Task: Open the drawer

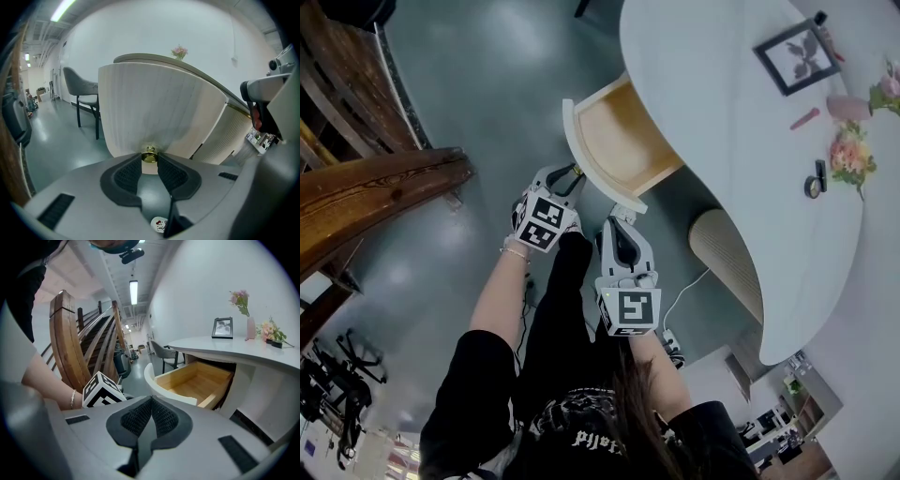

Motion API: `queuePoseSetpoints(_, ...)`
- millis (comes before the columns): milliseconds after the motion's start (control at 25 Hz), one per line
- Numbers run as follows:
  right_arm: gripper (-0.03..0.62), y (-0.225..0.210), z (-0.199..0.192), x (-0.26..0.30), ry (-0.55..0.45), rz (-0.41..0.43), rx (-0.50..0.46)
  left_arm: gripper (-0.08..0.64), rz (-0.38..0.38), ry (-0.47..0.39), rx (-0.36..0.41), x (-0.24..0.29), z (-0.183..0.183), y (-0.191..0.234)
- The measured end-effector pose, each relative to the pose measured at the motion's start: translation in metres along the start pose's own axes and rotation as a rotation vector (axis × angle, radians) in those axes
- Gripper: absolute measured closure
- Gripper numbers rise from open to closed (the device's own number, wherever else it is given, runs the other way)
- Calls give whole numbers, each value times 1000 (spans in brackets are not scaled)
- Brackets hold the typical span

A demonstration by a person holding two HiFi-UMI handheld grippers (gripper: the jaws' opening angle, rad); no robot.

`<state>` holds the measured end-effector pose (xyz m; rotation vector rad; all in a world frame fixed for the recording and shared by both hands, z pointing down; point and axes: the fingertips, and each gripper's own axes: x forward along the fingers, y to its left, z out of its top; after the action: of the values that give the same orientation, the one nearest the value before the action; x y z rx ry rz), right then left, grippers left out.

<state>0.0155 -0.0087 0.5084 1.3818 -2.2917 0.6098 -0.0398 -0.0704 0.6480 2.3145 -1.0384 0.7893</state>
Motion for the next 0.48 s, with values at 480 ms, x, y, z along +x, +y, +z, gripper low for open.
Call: queuePoseSetpoints(480,566,15,-11,-16,28,35,-22,445,24,27,5,-20,-20,3)
